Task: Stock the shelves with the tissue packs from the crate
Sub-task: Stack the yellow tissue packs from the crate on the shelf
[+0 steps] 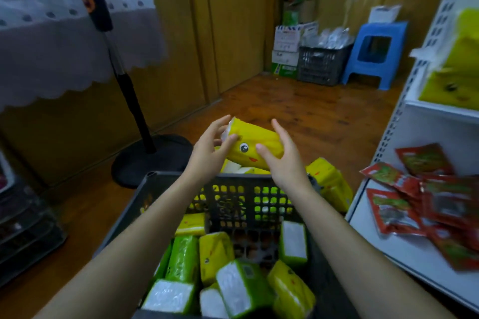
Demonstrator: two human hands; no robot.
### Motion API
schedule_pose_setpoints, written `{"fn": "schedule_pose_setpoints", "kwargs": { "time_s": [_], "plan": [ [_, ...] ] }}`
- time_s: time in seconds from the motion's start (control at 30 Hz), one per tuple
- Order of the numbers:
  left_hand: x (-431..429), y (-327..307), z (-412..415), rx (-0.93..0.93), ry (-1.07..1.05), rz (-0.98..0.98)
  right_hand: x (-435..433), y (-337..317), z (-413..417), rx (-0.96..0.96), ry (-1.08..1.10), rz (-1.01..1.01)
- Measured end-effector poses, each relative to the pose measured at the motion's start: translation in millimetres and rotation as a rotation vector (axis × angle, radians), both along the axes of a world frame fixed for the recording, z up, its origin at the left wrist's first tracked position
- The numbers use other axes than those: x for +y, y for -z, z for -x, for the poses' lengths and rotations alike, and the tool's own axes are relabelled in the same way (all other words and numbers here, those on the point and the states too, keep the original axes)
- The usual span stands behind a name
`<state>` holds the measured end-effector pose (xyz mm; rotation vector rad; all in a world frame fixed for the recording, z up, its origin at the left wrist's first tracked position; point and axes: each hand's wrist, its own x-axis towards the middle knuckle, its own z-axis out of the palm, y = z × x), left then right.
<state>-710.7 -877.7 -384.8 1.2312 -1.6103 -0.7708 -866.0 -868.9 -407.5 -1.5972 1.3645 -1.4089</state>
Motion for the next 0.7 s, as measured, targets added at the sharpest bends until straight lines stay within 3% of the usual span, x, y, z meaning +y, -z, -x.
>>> {"fn": "schedule_pose_setpoints", "kwargs": {
  "time_s": [0.33,0.53,0.7],
  "plan": [
    [22.3,-93.5,122.0,-0.084,0.159,0.511,42.6,-105.7,108.3,0.091,0.232,0.41],
    [39.3,-142.9,215.5,-0.047,0.305,0.56,80.3,-145.1,193.7,0.17,0.431,0.544],
    [54.9,-156.8,291.5,-0.056,0.459,0.548,107.2,-150.0,264.5,0.201,0.6,0.533]
  ]
}}
